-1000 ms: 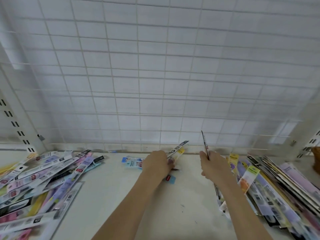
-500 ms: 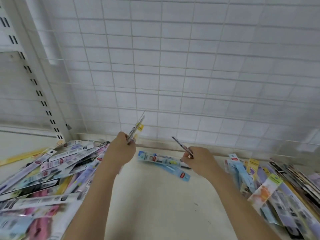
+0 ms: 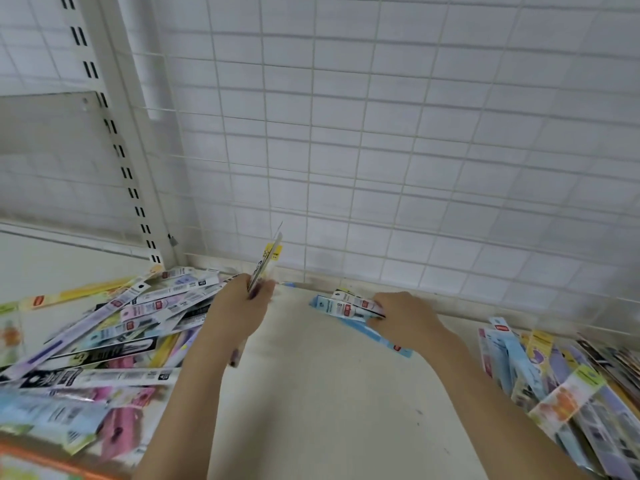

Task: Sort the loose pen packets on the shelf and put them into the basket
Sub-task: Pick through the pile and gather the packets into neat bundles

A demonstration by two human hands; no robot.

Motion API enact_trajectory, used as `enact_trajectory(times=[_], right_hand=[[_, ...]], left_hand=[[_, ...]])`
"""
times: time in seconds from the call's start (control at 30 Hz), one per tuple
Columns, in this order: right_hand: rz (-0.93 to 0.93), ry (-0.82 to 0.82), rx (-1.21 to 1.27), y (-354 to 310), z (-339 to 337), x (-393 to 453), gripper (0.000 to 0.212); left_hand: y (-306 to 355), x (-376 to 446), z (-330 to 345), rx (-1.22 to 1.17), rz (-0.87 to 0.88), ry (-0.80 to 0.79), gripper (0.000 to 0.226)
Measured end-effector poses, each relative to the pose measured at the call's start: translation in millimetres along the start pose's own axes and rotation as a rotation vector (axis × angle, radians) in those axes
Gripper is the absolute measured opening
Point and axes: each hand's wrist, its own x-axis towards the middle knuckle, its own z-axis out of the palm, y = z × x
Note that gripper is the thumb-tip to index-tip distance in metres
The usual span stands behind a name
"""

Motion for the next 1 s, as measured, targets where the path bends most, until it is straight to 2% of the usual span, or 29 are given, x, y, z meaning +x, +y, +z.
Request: enact_trajectory(times=[0.03, 0.17, 0.3, 0.43, 0.6, 0.83, 1.0], right_hand=[[0.012, -0.001, -0.001, 2.0, -2.8, -1.1, 0.012], [0.05, 0.036, 0.024, 9.0, -18.2, -6.2, 0.029], [0.042, -0.045, 0.254, 5.4, -24.6, -6.9, 0.008], [0.034, -0.042, 0.228, -12.5, -10.1, -0.7, 0.022], [0.131, -0.007, 0.115, -24.6, 8.8, 8.1, 0.04], [0.148, -0.035, 0.129, -40.6, 9.6, 15.6, 0.015], [0.095, -0.019, 0.288, -65.1, 1.4, 14.2, 0.015]], left_hand=[[-1.1, -0.8, -0.8, -0.006, 0.001, 0.002, 0.037], [-10.6, -0.1, -6.3, -0.091, -0.012, -0.029, 0.03], [-18.2, -2.9, -10.2, -0.23, -0.075, -0.053, 0.025], [-23.8, -6.6, -13.1, -0.249, -0.074, -0.063, 0.027], [-35.2, -8.4, -25.8, -0.201, -0.069, -0.042, 0.027], [-57.4, -1.4, -52.6, -0.116, -0.06, 0.009, 0.032], [-65.6, -1.0, -68.2, -0.087, -0.036, 0.03, 0.031]])
